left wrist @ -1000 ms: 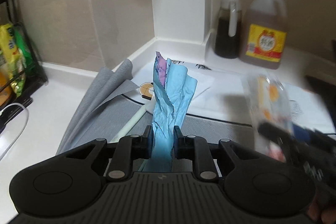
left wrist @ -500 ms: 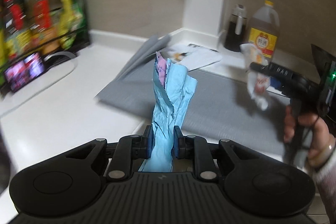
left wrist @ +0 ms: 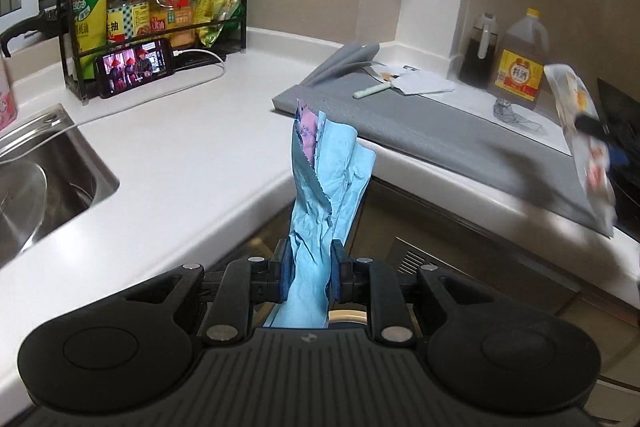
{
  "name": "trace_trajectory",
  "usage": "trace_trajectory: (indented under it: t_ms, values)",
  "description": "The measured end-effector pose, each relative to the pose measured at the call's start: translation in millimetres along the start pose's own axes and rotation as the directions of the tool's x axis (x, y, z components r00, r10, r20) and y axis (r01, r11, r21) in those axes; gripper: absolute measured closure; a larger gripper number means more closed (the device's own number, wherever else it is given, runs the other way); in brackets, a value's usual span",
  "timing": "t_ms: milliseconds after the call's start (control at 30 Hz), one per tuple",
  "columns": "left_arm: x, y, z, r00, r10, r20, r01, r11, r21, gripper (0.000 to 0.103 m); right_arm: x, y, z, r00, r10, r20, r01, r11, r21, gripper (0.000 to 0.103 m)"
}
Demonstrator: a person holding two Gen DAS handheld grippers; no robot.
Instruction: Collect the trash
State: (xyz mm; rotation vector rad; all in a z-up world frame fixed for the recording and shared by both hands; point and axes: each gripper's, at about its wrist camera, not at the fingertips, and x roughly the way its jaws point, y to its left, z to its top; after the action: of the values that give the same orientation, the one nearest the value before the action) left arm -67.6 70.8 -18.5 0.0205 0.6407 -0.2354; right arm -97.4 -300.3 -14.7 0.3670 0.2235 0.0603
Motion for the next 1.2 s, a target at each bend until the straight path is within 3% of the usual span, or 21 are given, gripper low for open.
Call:
trace_trajectory:
  t_ms: [233,500,733,1200]
  values:
    - [-15,-12,-22,0.999,-0.038,0.012,0.038,0.999,0.027,0.082,-50,45,-46,0.995,0.032,-0.096,-0.047,0.986,-0.159,0.042]
    - [-34,-11,-48,0.999,-0.019,0.031,0.018,1.0,0.022,0.081,-62,77,-79,0.972,0.075,-0.221,-0.113,0.979,-0.167,0.042]
    - [-43,-6,-51,0.998,-0.019,0.051,0.018,1.0,0.012,0.081,-69,97,-80,0.976,0.087,-0.198,-0.135,0.961,-0.24,0.042]
    - [-42,-5,-51,0.999,-0.023,0.046,0.022,1.0,0.018,0.081,-64,95,-80,0.975,0.069,-0.212,-0.119,0.965,-0.233,0.042]
